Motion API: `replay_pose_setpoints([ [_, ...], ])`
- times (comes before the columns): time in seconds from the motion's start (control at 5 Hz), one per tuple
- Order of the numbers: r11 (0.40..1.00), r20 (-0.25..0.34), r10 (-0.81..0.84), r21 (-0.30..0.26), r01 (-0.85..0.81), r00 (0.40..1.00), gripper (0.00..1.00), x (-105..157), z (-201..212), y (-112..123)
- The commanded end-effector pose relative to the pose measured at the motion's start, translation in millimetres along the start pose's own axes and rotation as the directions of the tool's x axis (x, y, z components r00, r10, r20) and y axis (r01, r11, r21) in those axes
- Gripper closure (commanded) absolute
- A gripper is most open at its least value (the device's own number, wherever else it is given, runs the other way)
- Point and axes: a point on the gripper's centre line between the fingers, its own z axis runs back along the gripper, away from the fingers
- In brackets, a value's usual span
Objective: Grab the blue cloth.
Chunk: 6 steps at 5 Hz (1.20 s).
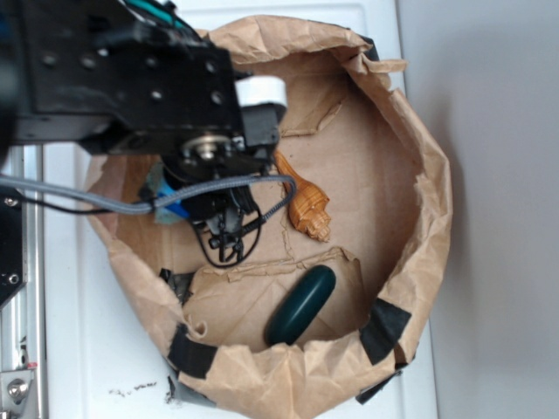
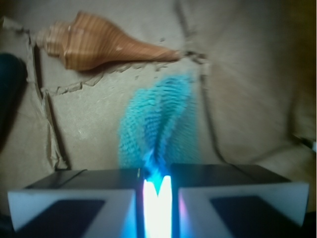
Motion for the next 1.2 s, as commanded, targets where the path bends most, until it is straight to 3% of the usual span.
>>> replay_pose_setpoints([
  [0.0, 1.000, -0.002, 0.028, -0.003, -0.028, 1.000, 1.00, 2, 58, -29],
  [0.4, 0.998, -0.002, 0.043, -0.047, -0.043, 0.999, 1.00, 5, 83, -36],
  [0.6, 0.999, 0.044, 0.022, -0.028, -0.021, 0.999, 0.00, 9, 70, -34],
  [1.0, 0.999, 0.111, 0.021, -0.037, -0.017, 0.994, 0.00, 17, 25, -26],
])
